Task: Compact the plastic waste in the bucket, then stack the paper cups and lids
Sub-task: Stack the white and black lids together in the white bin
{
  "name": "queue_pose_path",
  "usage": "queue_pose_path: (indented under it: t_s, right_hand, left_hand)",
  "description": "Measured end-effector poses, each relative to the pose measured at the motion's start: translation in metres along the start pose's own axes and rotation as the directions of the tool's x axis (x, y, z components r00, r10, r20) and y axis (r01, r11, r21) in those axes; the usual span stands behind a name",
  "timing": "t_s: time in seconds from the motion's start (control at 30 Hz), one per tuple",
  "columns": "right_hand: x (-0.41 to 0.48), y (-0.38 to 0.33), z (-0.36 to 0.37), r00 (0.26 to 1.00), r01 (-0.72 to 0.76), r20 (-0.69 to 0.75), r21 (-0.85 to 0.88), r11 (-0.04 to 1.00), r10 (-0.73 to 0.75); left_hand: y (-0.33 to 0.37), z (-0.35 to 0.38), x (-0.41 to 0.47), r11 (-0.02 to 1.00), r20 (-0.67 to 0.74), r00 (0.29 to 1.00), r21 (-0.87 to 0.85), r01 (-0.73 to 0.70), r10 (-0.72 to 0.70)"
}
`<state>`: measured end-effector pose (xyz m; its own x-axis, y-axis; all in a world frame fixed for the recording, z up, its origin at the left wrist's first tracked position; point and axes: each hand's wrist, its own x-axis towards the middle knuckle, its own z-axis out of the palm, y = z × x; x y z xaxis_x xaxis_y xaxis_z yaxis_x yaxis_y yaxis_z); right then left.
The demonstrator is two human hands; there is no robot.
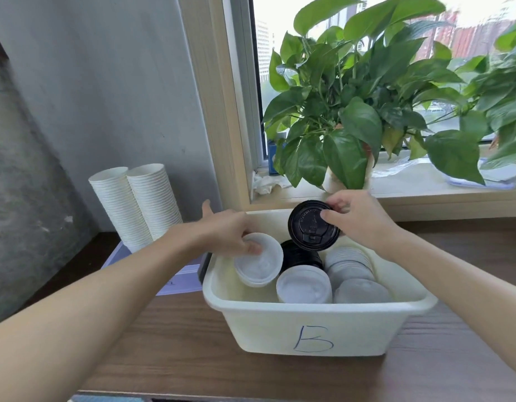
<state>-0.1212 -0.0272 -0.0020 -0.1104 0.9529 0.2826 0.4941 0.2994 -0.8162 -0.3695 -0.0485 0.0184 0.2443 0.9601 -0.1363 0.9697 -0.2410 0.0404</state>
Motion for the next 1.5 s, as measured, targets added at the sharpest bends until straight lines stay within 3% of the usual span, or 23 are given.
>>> queue_pose_path:
  t_s: [0.13, 0.27, 0.4, 0.7, 0.77, 0.87, 1.03, 1.13, 1.2, 1.3, 1.37, 1.5]
  right_hand:
    - [-0.002, -0.002, 0.002, 1.000, 0.017, -0.001, -0.020, 1.000, -0.017]
    - [-0.004, -0.004, 0.002, 1.000, 0.016, -0.002, -0.029, 0.999, -0.016]
    - [-0.004, -0.007, 0.002, 1.000, 0.012, -0.013, -0.036, 0.999, -0.013]
    - [-0.004, -0.019, 0.004, 0.999, 0.031, -0.022, -0.086, 0.996, -0.033]
    - [-0.003, -0.020, 0.005, 0.999, 0.037, -0.018, -0.082, 0.996, -0.038]
    - [-0.001, -0.024, 0.009, 0.999, 0.052, 0.010, -0.046, 0.998, -0.051]
    - [-0.004, -0.029, 0.019, 0.994, 0.089, 0.046, 0.108, 0.990, -0.095]
    - [-0.007, -0.031, 0.014, 0.990, 0.075, 0.105, 0.185, 0.980, -0.095]
    - [-0.007, -0.025, 0.009, 0.981, 0.066, 0.181, 0.067, 0.996, -0.077]
    - [-0.005, -0.009, 0.006, 0.925, 0.144, 0.379, -0.256, 0.956, -0.038]
    - [-0.004, 0.003, 0.009, 0.869, 0.188, 0.495, -0.337, 0.922, 0.004]
    - [0.000, 0.015, 0.017, 0.806, 0.288, 0.591, -0.368, 0.884, -0.017]
  left_hand:
    - [0.000, 0.006, 0.006, 0.989, -0.051, 0.999, 0.149, -0.007, 0.015]
    - [0.004, 0.008, 0.007, 0.982, -0.077, 0.997, 0.188, -0.005, 0.019]
    - [0.006, 0.006, 0.000, 0.995, -0.116, 0.993, 0.093, 0.020, -0.009]
    - [0.020, -0.003, -0.014, 0.974, -0.397, 0.918, -0.205, -0.093, 0.004]
    - [0.024, -0.003, -0.014, 0.901, -0.458, 0.888, -0.402, -0.163, -0.043]
    - [0.036, -0.009, -0.013, 0.728, -0.401, 0.911, -0.652, -0.211, -0.095]
    - [0.047, -0.007, -0.013, 0.536, -0.257, 0.957, -0.831, -0.146, -0.138]
    - [0.041, 0.003, -0.013, 0.503, -0.335, 0.922, -0.841, -0.199, -0.195]
    - [0.035, 0.009, -0.010, 0.560, -0.426, 0.864, -0.798, -0.221, -0.266]
    - [0.029, 0.016, -0.005, 0.579, -0.473, 0.810, -0.787, -0.212, -0.347]
    - [0.028, 0.018, -0.003, 0.582, -0.482, 0.794, -0.787, -0.206, -0.371]
    - [0.028, 0.018, -0.002, 0.588, -0.492, 0.787, -0.781, -0.209, -0.374]
